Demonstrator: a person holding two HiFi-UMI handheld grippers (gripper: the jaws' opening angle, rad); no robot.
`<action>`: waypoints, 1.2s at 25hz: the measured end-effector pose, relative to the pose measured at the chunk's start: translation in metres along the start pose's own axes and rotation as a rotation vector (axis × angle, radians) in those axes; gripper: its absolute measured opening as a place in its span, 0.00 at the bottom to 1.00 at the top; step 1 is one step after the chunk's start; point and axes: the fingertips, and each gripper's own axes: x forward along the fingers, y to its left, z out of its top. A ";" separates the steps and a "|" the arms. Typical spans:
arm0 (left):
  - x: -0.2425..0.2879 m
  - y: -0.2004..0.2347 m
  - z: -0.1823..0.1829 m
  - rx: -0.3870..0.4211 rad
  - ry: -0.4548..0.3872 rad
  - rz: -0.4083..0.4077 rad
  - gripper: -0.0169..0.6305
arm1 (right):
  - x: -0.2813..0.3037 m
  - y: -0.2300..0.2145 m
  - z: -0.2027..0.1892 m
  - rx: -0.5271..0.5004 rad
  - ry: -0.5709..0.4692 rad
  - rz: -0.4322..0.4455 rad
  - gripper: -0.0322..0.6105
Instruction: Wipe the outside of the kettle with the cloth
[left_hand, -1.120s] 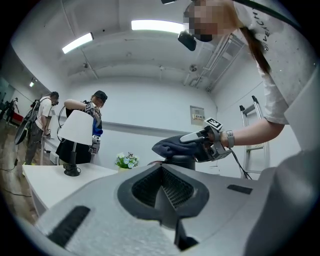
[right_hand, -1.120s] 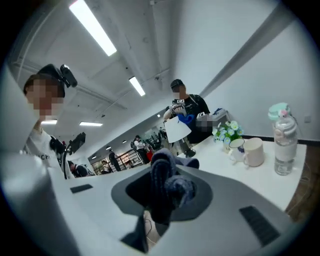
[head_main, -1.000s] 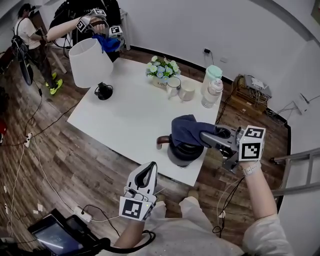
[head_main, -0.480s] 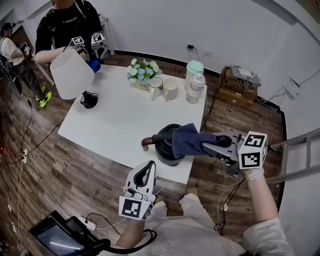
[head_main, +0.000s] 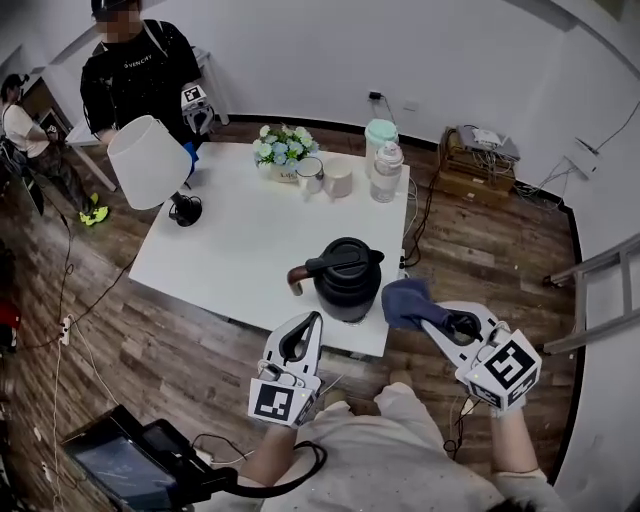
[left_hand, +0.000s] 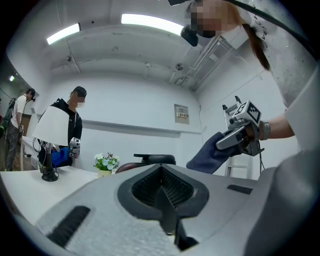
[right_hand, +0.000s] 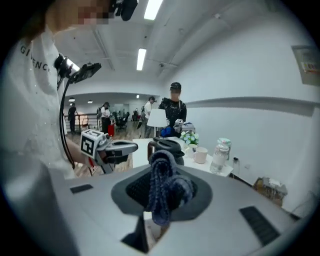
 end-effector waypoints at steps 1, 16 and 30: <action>-0.003 -0.001 -0.003 0.005 0.004 -0.010 0.04 | -0.002 0.009 -0.006 0.054 -0.028 -0.015 0.15; -0.051 -0.031 -0.010 0.015 -0.013 -0.121 0.04 | -0.018 0.086 -0.054 0.226 -0.166 -0.232 0.15; -0.069 -0.059 0.015 0.004 -0.065 -0.001 0.04 | -0.030 0.095 -0.039 0.174 -0.250 -0.283 0.15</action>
